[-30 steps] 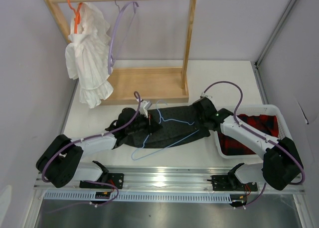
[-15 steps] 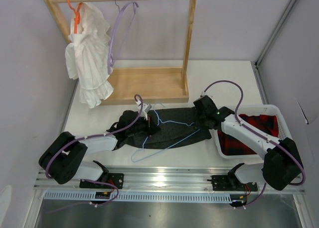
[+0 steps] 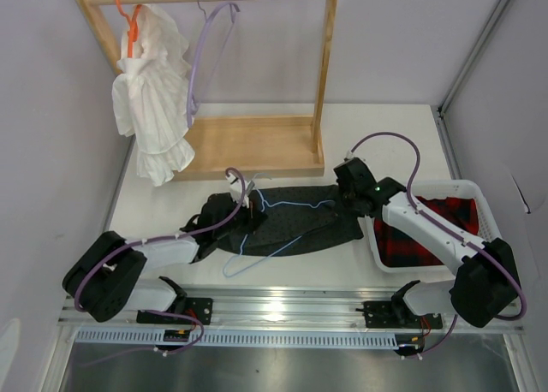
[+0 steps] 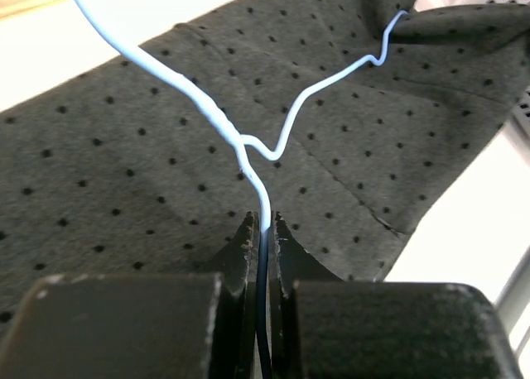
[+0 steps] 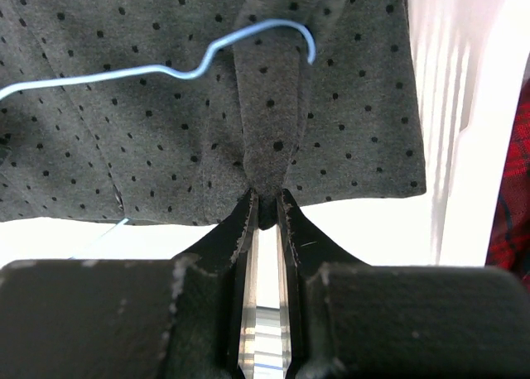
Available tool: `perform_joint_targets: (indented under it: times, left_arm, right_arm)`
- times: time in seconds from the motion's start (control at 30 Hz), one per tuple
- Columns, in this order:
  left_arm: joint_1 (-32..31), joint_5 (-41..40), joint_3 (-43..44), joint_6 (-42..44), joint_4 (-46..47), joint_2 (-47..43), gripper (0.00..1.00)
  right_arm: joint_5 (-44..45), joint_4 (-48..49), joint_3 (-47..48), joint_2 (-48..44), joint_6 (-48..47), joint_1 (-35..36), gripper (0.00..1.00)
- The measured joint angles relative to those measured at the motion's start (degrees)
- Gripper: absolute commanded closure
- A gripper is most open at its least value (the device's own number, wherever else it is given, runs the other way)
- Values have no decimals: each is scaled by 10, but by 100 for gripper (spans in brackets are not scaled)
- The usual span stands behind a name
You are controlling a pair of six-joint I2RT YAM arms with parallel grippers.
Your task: Place the skirt on the hanger
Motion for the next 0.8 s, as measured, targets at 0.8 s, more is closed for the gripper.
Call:
perform_joint_targets:
  times: [0.8]
  left_arm:
    - [-1,-77,-23,140,129,23,100]
  right_arm:
    - [-29,-5,0,-1,-13,-33,100]
